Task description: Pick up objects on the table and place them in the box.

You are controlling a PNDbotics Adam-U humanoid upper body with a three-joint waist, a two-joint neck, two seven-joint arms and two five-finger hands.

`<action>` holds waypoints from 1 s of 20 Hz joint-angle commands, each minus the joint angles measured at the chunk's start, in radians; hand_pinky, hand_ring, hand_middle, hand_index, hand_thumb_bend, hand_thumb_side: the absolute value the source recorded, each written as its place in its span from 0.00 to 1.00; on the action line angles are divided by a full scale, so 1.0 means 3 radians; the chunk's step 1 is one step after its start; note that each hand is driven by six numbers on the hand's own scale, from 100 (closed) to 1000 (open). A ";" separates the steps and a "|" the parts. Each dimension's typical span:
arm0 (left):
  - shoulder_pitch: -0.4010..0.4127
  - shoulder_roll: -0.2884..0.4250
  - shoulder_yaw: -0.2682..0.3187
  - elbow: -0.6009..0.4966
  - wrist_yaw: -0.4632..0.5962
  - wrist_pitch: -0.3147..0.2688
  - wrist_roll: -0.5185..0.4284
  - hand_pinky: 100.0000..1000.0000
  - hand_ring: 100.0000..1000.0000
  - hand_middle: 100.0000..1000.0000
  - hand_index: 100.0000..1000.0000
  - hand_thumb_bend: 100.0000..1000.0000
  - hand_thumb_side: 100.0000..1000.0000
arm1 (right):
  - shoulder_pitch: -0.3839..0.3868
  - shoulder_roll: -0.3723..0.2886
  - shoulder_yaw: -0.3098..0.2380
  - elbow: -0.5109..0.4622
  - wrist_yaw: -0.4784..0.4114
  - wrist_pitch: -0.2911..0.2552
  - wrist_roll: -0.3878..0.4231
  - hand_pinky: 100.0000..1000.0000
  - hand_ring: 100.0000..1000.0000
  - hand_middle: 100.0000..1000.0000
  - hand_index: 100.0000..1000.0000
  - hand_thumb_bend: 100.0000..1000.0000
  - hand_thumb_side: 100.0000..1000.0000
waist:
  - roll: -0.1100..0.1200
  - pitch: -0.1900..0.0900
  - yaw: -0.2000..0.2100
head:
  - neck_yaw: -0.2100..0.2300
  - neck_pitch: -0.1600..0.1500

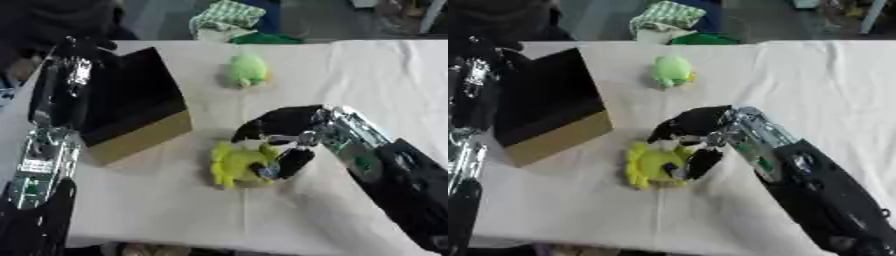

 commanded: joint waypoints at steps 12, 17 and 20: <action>-0.0023 0.0046 0.0036 -0.0037 -0.0012 -0.0006 0.0014 0.56 0.51 0.54 0.79 0.12 0.59 | 0.0052 -0.0042 0.0051 -0.0129 -0.0018 -0.0064 0.0272 0.86 0.84 0.87 1.00 0.00 0.76 | 0.0017 -0.0051 -0.0022 | 0.0032 0.0029; -0.0022 0.0047 0.0038 -0.0034 -0.0012 -0.0007 0.0015 0.56 0.51 0.54 0.79 0.12 0.59 | 0.0095 -0.0009 0.0057 -0.0025 0.0053 -0.0102 0.0231 0.86 0.83 0.86 1.00 0.00 0.78 | 0.0021 -0.0050 -0.0025 | 0.0034 0.0029; -0.0024 0.0045 0.0038 -0.0034 -0.0011 -0.0008 0.0014 0.56 0.51 0.54 0.79 0.12 0.59 | 0.0121 0.0023 0.0074 0.0019 0.0086 -0.0139 0.0211 0.86 0.82 0.83 1.00 0.00 0.77 | 0.0023 -0.0047 -0.0025 | 0.0034 0.0029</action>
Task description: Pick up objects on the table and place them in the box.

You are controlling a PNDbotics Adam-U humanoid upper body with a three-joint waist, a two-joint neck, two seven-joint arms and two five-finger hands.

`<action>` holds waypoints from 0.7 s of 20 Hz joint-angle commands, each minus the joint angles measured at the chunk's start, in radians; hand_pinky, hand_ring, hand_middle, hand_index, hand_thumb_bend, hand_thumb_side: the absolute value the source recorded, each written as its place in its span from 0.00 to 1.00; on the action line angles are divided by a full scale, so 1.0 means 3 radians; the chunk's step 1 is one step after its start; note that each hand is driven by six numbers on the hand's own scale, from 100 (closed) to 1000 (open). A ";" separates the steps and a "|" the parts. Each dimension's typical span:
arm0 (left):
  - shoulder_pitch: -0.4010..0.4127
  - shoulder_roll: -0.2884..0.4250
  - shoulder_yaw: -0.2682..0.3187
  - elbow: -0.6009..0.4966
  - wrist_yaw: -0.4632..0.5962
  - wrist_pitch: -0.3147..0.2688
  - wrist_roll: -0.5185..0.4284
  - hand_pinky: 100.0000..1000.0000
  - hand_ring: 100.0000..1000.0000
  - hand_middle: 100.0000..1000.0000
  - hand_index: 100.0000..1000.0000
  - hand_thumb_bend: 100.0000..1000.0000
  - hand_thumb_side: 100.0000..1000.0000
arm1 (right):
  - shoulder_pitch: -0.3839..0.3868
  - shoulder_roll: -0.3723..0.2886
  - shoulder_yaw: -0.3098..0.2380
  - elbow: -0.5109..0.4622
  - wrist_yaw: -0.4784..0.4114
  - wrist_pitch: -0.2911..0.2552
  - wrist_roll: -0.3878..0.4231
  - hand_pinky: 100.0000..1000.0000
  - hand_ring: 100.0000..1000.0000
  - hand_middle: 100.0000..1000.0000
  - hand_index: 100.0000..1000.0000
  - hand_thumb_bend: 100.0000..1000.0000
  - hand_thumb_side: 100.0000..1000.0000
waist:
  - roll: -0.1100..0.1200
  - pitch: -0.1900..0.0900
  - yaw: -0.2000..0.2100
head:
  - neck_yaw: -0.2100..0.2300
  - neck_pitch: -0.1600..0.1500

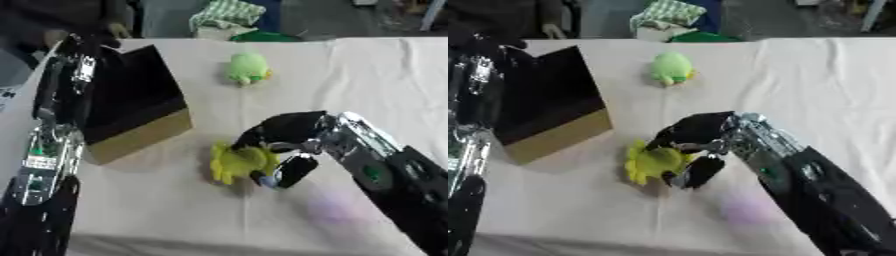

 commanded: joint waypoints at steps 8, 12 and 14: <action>-0.0035 0.0042 0.0031 -0.0032 -0.0009 -0.0006 0.0010 0.56 0.51 0.54 0.79 0.12 0.59 | 0.0005 0.0047 -0.0023 0.0119 0.0183 -0.0258 -0.0082 0.82 0.76 0.66 0.96 0.00 0.57 | 0.0006 -0.0041 0.0002 | 0.0007 0.0018; -0.0038 0.0039 0.0032 -0.0034 -0.0008 -0.0006 0.0010 0.56 0.51 0.54 0.79 0.12 0.59 | 0.0009 0.0060 -0.0041 0.0181 0.0258 -0.0298 -0.0291 0.79 0.70 0.51 0.92 0.00 0.31 | 0.0008 -0.0041 0.0004 | 0.0008 0.0018; -0.0037 0.0040 0.0033 -0.0034 -0.0008 -0.0005 0.0010 0.56 0.51 0.54 0.79 0.12 0.59 | 0.0009 0.0059 -0.0055 0.0200 0.0289 -0.0324 -0.0419 0.78 0.67 0.46 0.89 0.00 0.16 | 0.0009 -0.0041 0.0004 | 0.0005 0.0018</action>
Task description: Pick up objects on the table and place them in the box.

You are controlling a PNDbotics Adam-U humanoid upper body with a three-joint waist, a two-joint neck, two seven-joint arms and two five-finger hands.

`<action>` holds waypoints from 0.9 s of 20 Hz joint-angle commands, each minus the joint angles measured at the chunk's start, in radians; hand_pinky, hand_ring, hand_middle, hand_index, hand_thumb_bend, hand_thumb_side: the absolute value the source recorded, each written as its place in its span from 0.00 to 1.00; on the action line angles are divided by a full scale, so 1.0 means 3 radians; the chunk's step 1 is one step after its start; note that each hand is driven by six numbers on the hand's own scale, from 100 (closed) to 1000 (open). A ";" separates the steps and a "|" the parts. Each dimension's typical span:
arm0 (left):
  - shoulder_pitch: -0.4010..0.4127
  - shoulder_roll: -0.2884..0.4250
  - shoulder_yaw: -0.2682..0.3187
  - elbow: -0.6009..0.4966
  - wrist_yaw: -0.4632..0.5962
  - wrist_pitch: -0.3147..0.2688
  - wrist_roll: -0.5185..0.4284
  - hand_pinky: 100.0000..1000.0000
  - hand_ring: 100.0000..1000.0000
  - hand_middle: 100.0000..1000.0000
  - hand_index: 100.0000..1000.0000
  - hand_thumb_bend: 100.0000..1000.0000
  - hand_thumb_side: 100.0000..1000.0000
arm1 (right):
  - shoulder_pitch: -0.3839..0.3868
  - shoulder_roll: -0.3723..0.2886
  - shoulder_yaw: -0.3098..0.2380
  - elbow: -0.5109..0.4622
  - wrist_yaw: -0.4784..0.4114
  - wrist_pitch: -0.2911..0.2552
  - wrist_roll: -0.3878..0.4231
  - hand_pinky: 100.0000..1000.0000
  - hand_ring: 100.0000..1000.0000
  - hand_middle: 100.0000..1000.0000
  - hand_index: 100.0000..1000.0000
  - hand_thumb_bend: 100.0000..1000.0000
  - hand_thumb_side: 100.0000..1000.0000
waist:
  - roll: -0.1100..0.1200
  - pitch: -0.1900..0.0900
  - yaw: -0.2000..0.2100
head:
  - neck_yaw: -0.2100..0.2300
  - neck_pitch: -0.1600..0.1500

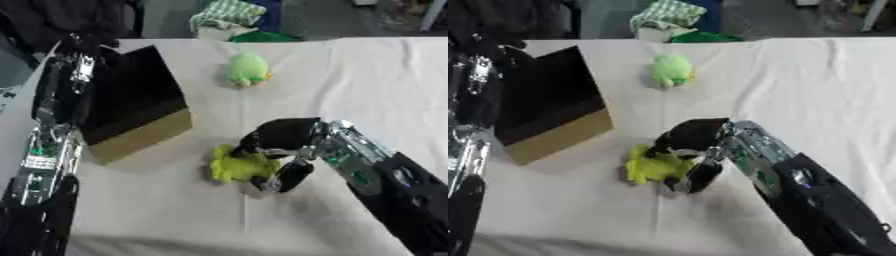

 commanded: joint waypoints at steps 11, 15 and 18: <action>-0.0045 0.0039 0.0030 -0.0034 -0.0012 -0.0009 0.0015 0.56 0.51 0.54 0.79 0.12 0.59 | -0.0035 -0.0079 -0.0121 0.0063 0.0046 -0.0131 -0.0812 0.69 0.46 0.13 0.53 0.00 0.11 | 0.0012 -0.0046 0.0006 | -0.0009 0.0018; -0.0047 0.0040 0.0032 -0.0041 -0.0015 -0.0012 0.0019 0.57 0.51 0.54 0.79 0.12 0.59 | -0.0067 -0.0165 -0.0173 -0.0055 -0.0104 -0.0077 -0.0922 0.69 0.44 0.12 0.49 0.00 0.11 | 0.0011 -0.0053 0.0011 | -0.0012 0.0018; -0.0048 0.0041 0.0039 -0.0047 -0.0016 -0.0013 0.0028 0.57 0.51 0.54 0.79 0.12 0.58 | -0.0103 -0.0262 -0.0234 -0.0191 -0.0268 0.0015 -0.0951 0.69 0.43 0.11 0.42 0.00 0.11 | 0.0009 -0.0061 0.0018 | -0.0022 0.0016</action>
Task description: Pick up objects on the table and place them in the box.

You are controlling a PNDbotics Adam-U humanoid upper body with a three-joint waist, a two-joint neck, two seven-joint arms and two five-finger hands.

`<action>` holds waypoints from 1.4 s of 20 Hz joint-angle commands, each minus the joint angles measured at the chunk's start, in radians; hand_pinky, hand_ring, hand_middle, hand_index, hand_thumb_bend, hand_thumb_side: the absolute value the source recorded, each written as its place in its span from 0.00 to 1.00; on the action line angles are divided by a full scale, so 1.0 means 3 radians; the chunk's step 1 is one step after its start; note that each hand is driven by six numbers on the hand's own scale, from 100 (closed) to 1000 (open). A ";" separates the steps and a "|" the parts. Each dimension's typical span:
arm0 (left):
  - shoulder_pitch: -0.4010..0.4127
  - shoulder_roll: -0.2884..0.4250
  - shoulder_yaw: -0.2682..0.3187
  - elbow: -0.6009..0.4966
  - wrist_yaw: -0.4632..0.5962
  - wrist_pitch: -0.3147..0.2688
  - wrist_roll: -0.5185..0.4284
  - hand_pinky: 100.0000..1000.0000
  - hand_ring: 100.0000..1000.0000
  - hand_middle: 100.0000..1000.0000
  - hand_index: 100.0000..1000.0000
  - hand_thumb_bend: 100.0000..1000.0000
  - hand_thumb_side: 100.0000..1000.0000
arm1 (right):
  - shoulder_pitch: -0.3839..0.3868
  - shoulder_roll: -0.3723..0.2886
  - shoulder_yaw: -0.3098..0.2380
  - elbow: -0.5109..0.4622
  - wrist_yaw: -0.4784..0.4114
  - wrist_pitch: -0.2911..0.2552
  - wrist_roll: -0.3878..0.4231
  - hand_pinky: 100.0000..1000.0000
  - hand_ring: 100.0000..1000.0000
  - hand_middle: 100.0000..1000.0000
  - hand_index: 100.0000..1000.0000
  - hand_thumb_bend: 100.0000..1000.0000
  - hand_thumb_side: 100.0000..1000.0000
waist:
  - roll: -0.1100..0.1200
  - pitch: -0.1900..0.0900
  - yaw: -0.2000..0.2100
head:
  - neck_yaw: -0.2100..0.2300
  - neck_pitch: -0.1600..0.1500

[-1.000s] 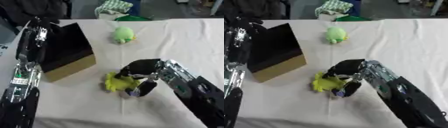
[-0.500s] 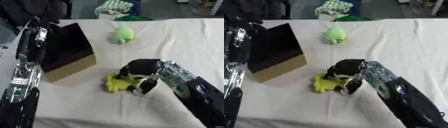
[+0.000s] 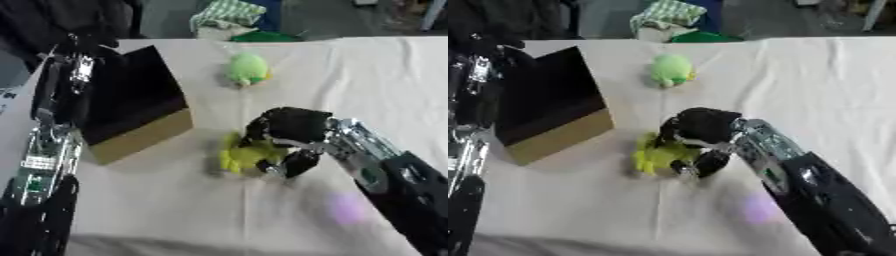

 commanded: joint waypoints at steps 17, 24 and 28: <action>-0.0255 -0.0184 -0.0200 -0.0211 -0.0018 0.0023 -0.0136 0.57 0.51 0.54 0.79 0.14 0.56 | -0.0577 -0.0567 -0.0601 -0.0415 -0.0434 0.0568 -0.0176 0.68 0.42 0.08 0.31 0.00 0.04 | -0.0071 -0.0052 0.0439 | -0.0389 -0.0160; -0.0464 -0.0388 -0.0431 -0.0302 -0.0017 0.0029 -0.0317 0.57 0.52 0.55 0.79 0.15 0.54 | -0.0793 -0.0473 -0.0679 -0.0129 -0.0392 0.0560 -0.0191 0.70 0.44 0.10 0.33 0.00 0.05 | -0.0114 -0.0006 0.0719 | -0.0716 -0.0275; -0.0558 -0.0495 -0.0550 -0.0323 -0.0019 0.0018 -0.0419 0.57 0.52 0.55 0.79 0.15 0.54 | -0.0881 -0.0287 -0.0682 0.0121 -0.0420 0.0537 -0.0132 0.71 0.43 0.10 0.35 0.00 0.08 | -0.0107 0.0016 0.0874 | -0.0871 -0.0314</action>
